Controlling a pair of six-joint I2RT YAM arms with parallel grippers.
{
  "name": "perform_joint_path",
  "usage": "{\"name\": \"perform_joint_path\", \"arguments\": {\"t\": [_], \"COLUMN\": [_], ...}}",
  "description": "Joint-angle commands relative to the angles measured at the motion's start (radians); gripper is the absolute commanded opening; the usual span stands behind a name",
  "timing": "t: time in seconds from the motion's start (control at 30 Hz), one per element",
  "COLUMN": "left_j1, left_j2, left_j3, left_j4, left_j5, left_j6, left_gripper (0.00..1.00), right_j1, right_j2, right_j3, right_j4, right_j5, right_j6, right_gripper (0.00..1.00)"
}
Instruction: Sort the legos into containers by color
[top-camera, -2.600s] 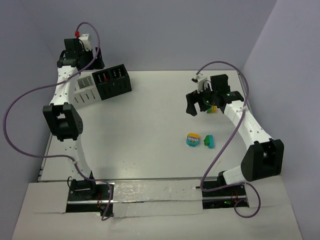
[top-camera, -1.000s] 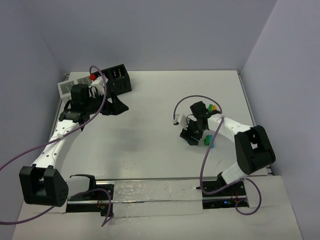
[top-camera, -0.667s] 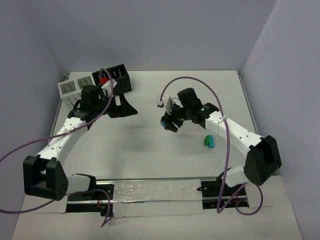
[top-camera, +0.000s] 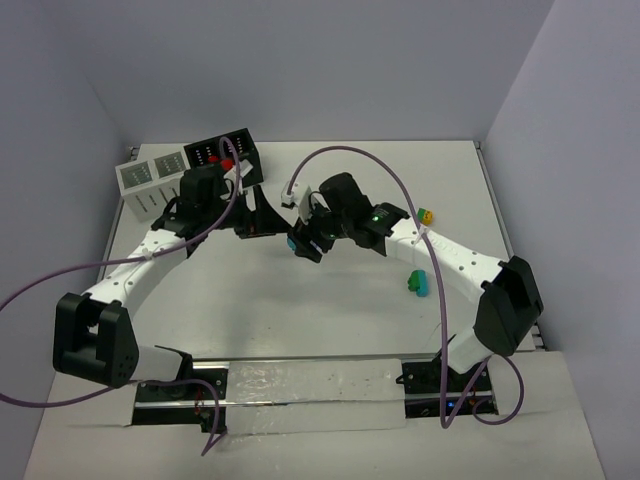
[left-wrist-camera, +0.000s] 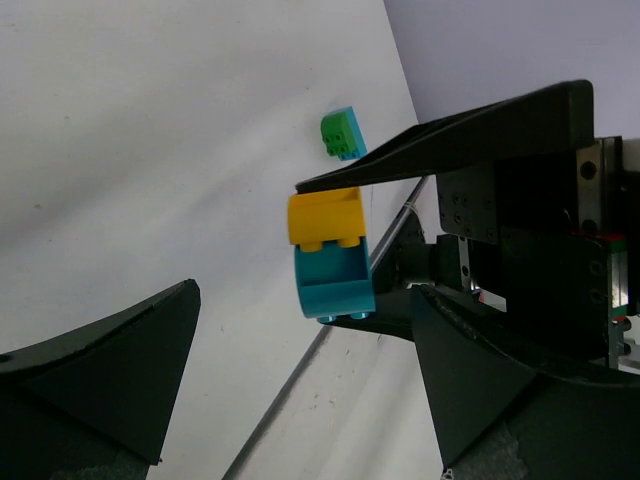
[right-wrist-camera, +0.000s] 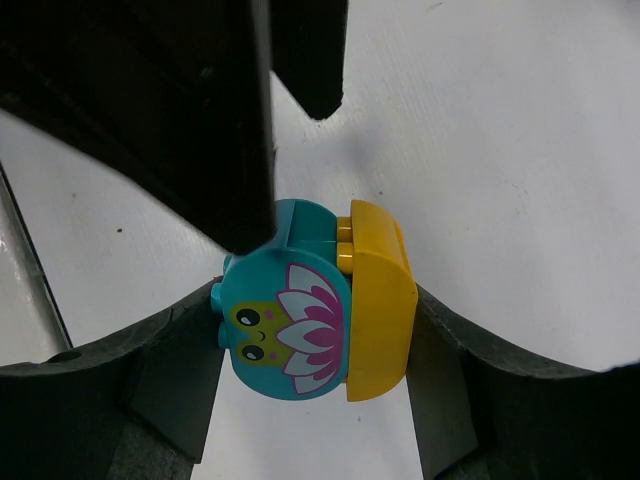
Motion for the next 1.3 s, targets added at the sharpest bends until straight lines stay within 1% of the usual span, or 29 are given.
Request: {"name": "perform_joint_path", "arguments": {"t": [0.0,0.23,0.3,0.33,0.43,0.47,0.57,0.6,0.67,0.73,0.77,0.83,0.87,0.9,0.93,1.0,1.03,1.07,1.17,1.23,1.27], "left_j1": [-0.04,-0.082,-0.087,-0.088,-0.089,-0.09,-0.09,-0.09,-0.089,-0.088,-0.087,-0.07,-0.06,-0.044,-0.037,-0.031,-0.03,-0.029,-0.029,-0.029,-0.031], "left_j2": [-0.019,0.006,0.015,0.018,0.03,0.032,0.033,0.033,0.032,0.027,0.024,0.011,0.007,0.004,0.004,0.004,0.008,0.009,-0.011,-0.031,-0.041], "left_j3": [0.008,0.006,0.016,0.02,0.026,0.025,0.019,0.017,0.016,0.019,0.02,0.037,0.043,0.052,0.086,0.13,0.16,0.174,0.174,0.16,0.153], "left_j4": [0.059,0.051,0.046,0.045,0.044,0.047,0.055,0.058,0.06,0.051,0.042,0.0,-0.02,-0.073,-0.119,-0.215,-0.296,-0.342,-0.408,-0.411,-0.411], "left_j5": [0.052,0.04,0.039,0.039,0.044,0.045,0.046,0.051,0.054,0.055,0.053,0.057,0.066,0.081,0.088,0.098,0.106,0.125,0.174,0.202,0.21], "left_j6": [-0.016,-0.009,-0.004,-0.004,-0.006,-0.006,-0.009,-0.01,-0.008,0.004,0.012,0.081,0.115,0.151,0.246,0.366,0.46,0.517,0.639,0.669,0.682], "left_gripper": [0.95,0.92,0.9,0.88,0.73,0.65,0.52,0.42,0.28,0.05,0.01,0.0,0.0,0.0,0.0,0.0,0.0,0.0,0.0,0.0,0.0], "right_j1": [0.014,0.023,0.024,0.025,0.025,0.025,0.024,0.025,0.025,0.026,0.026,0.023,0.009,-0.005,-0.02,-0.063,-0.109,-0.139,-0.194,-0.201,-0.201], "right_j2": [0.002,0.005,0.003,0.001,-0.003,-0.007,-0.01,-0.011,-0.01,-0.01,-0.01,-0.024,-0.033,-0.041,-0.055,-0.07,-0.078,-0.083,-0.081,-0.079,-0.074], "right_j3": [0.063,0.088,0.091,0.091,0.088,0.086,0.085,0.085,0.089,0.092,0.093,0.09,0.087,0.08,0.075,0.071,0.071,0.08,0.102,0.103,0.099], "right_j4": [0.036,0.035,0.033,0.031,0.032,0.033,0.034,0.036,0.031,0.022,0.017,-0.002,-0.025,-0.038,-0.051,-0.097,-0.113,-0.151,-0.224,-0.231,-0.215], "right_j5": [0.03,0.023,0.021,0.021,0.028,0.032,0.033,0.035,0.037,0.041,0.044,0.029,0.013,-0.039,-0.08,-0.17,-0.262,-0.325,-0.451,-0.5,-0.55], "right_j6": [0.016,0.023,0.022,0.023,0.022,0.021,0.022,0.024,0.025,0.03,0.029,0.021,0.012,0.01,0.008,0.004,0.004,-0.005,-0.027,-0.022,0.004], "right_gripper": [0.38,0.38,0.38,0.38,0.38,0.38,0.39,0.41,0.5,0.74,0.82,0.98,1.0,1.0,1.0,1.0,1.0,1.0,1.0,1.0,1.0]}}
